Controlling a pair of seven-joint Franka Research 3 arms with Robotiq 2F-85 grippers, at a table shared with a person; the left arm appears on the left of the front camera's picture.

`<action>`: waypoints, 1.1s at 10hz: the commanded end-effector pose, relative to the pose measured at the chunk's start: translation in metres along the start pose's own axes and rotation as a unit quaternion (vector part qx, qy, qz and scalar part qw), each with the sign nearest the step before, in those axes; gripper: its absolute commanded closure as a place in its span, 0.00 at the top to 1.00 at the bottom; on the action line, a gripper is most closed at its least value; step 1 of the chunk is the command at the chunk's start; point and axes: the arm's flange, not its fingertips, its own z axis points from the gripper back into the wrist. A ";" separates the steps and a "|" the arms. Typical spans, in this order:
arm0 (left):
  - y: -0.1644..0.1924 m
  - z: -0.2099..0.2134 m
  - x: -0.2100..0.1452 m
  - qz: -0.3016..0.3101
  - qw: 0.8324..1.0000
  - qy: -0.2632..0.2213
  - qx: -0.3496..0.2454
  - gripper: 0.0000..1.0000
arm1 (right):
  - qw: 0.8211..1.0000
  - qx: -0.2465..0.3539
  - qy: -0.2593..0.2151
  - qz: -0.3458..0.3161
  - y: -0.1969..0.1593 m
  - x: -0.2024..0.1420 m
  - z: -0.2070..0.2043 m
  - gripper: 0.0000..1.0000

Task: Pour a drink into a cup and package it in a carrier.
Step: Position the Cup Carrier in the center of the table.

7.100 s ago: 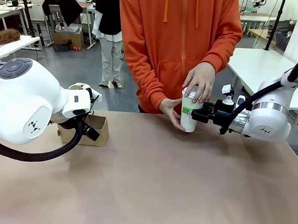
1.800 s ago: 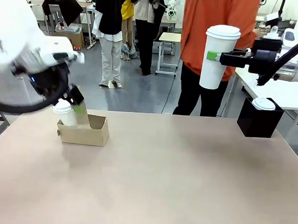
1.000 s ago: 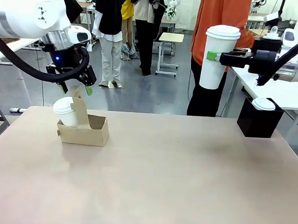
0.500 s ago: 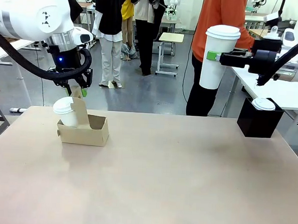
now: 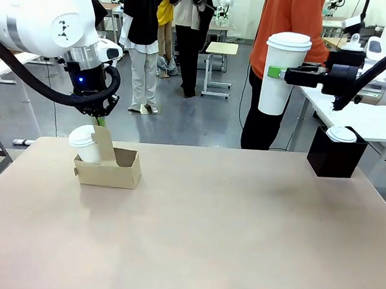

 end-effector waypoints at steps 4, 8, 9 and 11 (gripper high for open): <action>-0.001 0.001 0.001 0.002 1.000 -0.006 -0.002 0.00 | 1.000 0.004 -0.004 0.002 0.002 0.004 -0.001 0.80; -0.006 0.019 -0.008 0.006 1.000 -0.015 -0.011 0.02 | 1.000 0.004 -0.004 0.002 0.002 0.004 -0.001 0.80; -0.015 0.040 -0.020 0.012 1.000 -0.015 -0.006 0.02 | 1.000 0.004 -0.004 0.002 0.002 0.004 -0.001 0.80; -0.038 0.072 -0.053 0.018 1.000 -0.022 0.003 0.02 | 1.000 0.004 -0.004 0.002 0.002 0.004 -0.001 0.80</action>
